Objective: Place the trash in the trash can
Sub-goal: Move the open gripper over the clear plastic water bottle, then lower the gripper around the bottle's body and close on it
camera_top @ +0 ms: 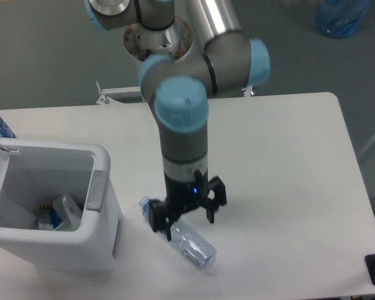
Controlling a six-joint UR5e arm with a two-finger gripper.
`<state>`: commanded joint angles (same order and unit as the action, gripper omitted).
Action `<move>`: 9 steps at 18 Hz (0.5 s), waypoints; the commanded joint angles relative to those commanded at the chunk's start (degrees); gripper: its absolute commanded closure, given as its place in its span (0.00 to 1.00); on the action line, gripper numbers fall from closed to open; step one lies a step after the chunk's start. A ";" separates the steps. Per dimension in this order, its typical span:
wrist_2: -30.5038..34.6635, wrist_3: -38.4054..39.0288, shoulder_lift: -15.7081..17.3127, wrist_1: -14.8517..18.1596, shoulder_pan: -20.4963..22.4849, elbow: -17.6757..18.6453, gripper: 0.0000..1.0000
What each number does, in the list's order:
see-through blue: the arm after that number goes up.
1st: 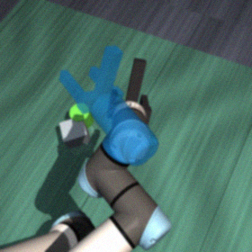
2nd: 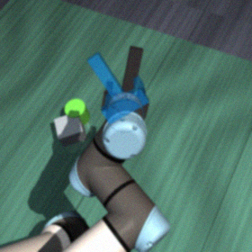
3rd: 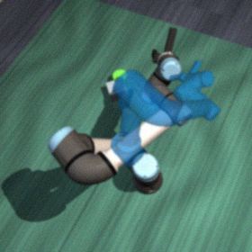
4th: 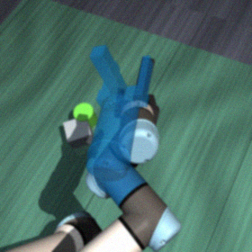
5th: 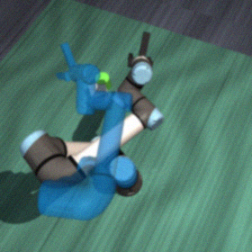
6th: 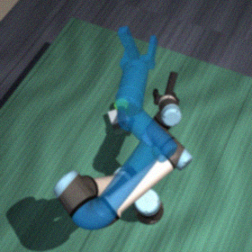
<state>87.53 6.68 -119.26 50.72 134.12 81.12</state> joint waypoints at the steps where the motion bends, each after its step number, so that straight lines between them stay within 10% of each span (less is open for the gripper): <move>1: 0.61 0.00 -0.70 -0.18 0.00 -0.09 0.00; 9: 3.08 1.05 -5.71 -0.18 0.96 -0.44 0.00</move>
<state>90.62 7.73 -124.97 50.54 135.08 80.68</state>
